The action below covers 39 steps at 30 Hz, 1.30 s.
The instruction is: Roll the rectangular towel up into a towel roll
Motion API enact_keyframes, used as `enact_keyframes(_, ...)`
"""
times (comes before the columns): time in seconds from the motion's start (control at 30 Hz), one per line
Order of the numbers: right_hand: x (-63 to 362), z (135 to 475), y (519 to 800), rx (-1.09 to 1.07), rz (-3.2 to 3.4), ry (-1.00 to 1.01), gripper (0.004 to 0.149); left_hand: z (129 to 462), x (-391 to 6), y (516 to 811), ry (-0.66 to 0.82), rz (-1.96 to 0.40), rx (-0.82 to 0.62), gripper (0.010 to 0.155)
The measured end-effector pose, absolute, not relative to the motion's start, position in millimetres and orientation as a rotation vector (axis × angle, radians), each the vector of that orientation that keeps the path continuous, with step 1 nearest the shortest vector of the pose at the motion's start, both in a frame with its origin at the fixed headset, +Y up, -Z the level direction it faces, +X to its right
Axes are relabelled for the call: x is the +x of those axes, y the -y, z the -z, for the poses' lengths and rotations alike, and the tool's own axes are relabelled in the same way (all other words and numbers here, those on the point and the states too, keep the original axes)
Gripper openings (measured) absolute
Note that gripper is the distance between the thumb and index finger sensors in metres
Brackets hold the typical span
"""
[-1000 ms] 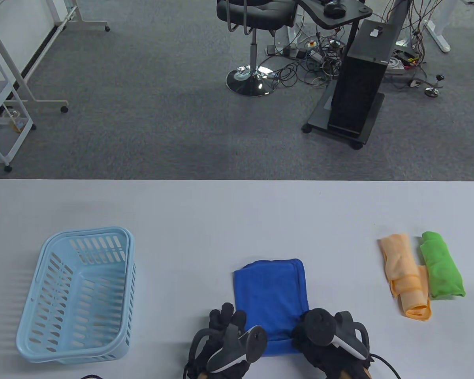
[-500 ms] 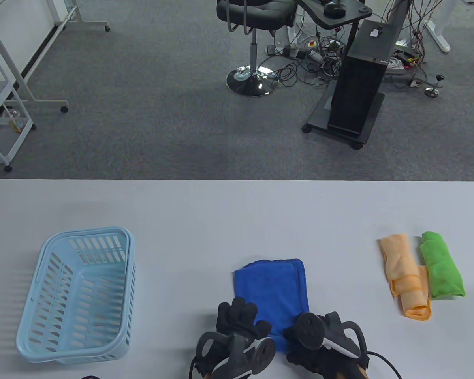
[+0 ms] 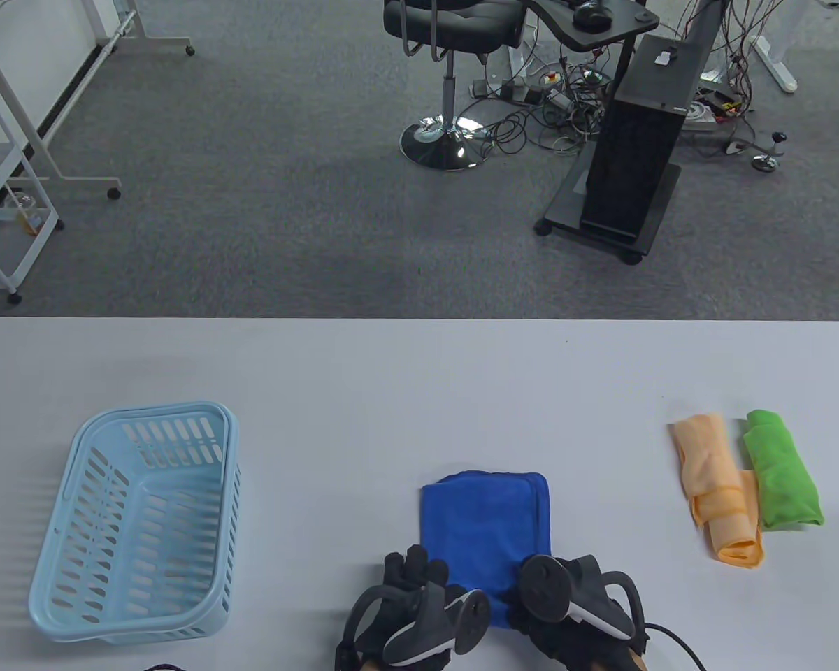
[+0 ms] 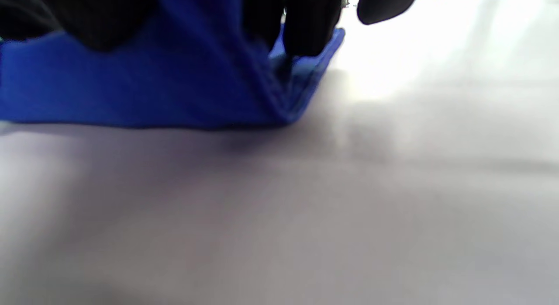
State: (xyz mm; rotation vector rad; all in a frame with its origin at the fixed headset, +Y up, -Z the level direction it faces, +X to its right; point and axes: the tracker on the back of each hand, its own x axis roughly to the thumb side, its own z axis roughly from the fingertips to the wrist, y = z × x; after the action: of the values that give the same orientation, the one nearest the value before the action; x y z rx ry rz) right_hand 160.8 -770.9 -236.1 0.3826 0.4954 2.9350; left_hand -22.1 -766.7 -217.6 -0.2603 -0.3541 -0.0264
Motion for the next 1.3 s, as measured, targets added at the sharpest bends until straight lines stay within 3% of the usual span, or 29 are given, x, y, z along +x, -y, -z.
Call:
enact_keyframes(0.2, 155, 236, 768, 0.456, -2.896, -0.424, 0.057, 220, -21, 771, 0.323, 0.064, -0.277, 0.049)
enact_keyframes(0.33, 152, 231, 759, 0.539, -2.814, -0.395, 0.048, 219, -21, 771, 0.308, 0.077, -0.274, 0.048)
enact_keyframes(0.43, 149, 231, 768, 0.531, -2.96, -0.463, 0.061, 220, -22, 771, 0.287, 0.068, -0.259, 0.048)
enact_keyframes(0.53, 149, 233, 772, 0.493, -2.978, -0.457, 0.065, 218, -23, 769, 0.286, 0.077, -0.208, 0.054)
enact_keyframes(0.63, 147, 233, 775, 0.483, -3.02, -0.47, 0.066, 215, -24, 761, 0.359, -0.015, -0.086, 0.05)
enact_keyframes(0.73, 146, 232, 774, 0.462, -3.031, -0.47, 0.066, 212, -19, 760, 0.427, -0.011, -0.114, 0.045)
enact_keyframes(0.93, 145, 230, 774, 0.464, -3.052, -0.524, 0.073, 211, -15, 765, 0.455, 0.082, -0.198, 0.071)
enact_keyframes(1.03, 144, 231, 775, 0.439, -3.053, -0.48, 0.068, 211, -14, 771, 0.418, 0.186, -0.259, 0.078)
enact_keyframes(1.13, 146, 233, 776, 0.418, -3.011, -0.477, 0.064, 214, -15, 771, 0.408, 0.144, -0.206, 0.067)
enact_keyframes(1.3, 149, 231, 774, 0.418, -2.974, -0.502, 0.062, 214, -20, 767, 0.382, 0.094, -0.203, 0.061)
